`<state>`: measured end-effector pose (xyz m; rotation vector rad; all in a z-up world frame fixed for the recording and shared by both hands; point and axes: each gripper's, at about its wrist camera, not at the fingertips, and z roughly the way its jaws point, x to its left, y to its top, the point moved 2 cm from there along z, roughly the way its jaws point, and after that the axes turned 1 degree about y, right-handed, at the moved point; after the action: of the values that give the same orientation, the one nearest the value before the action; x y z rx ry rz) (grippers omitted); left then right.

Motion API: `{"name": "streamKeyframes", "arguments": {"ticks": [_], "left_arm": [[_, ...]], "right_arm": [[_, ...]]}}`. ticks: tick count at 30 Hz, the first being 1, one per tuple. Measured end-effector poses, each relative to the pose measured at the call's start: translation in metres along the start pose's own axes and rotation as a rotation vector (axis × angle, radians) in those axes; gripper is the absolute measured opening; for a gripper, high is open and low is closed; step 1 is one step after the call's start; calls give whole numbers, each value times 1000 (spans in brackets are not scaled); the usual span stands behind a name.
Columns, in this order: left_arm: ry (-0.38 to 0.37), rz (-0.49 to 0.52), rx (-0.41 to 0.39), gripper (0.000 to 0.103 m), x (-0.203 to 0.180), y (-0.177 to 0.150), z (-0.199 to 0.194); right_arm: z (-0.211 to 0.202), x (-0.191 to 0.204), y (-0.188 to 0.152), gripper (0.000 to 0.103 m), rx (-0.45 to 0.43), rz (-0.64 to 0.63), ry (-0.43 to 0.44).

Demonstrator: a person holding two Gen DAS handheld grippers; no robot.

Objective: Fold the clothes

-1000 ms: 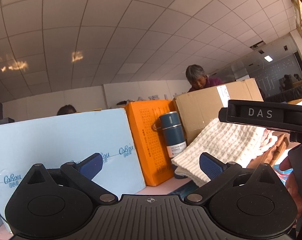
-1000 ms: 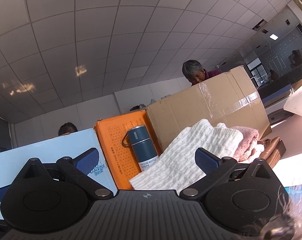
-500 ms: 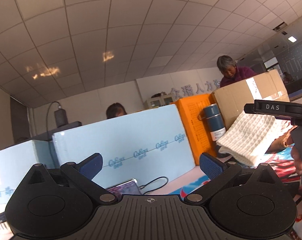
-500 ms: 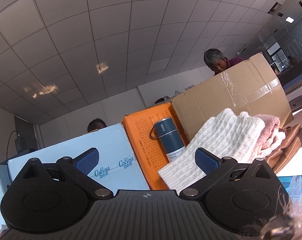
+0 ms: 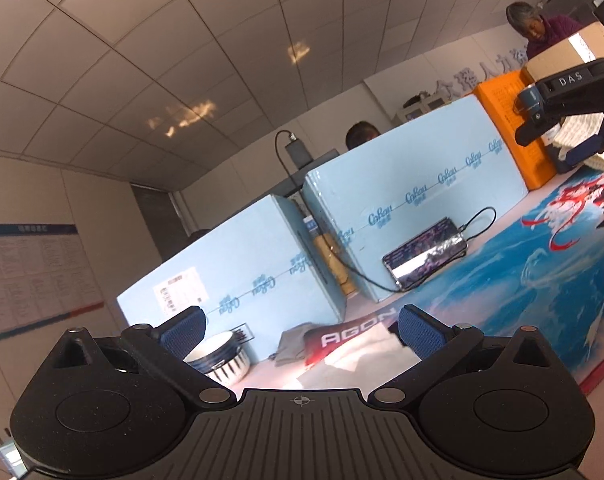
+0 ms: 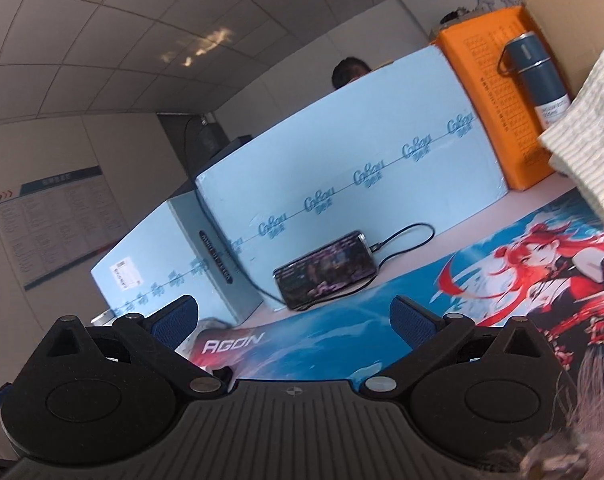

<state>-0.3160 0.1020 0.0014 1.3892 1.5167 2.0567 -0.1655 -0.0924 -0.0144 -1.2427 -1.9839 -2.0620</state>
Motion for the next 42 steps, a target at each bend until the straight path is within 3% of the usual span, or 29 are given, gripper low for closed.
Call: {"name": "streamKeyframes", "arguments": {"ticks": [3, 5, 10, 16, 19, 22, 24, 26, 29, 35, 42], "left_arm": [[-21, 103, 33, 103, 1, -14, -12], [-74, 169, 41, 103, -2, -20, -17], [-182, 268, 49, 103, -20, -25, -7], [-280, 279, 91, 103, -41, -20, 26], [-338, 160, 162, 100, -37, -17, 44], [-445, -68, 267, 75, -21, -21, 64], [-539, -257, 320, 31, -7, -30, 75], [-563, -393, 327, 16, 9, -36, 79], [-467, -478, 282, 8, 33, -42, 75], [-195, -641, 204, 7, 93, -55, 65], [26, -776, 189, 0, 143, -78, 49]], "right_arm": [[15, 23, -11, 103, 122, 33, 91], [25, 37, -18, 103, 197, 53, 146], [41, 44, -21, 103, 253, 60, 148], [59, 53, -26, 103, 320, 69, 151], [69, 57, -28, 103, 354, 74, 153], [78, 62, -30, 103, 387, 78, 154], [84, 65, -31, 103, 409, 81, 155], [98, 67, -31, 103, 424, 70, 145], [125, 70, -28, 103, 436, 38, 118], [185, 83, -35, 103, 486, -97, 79], [230, 93, -53, 103, 565, -145, 102]]}}
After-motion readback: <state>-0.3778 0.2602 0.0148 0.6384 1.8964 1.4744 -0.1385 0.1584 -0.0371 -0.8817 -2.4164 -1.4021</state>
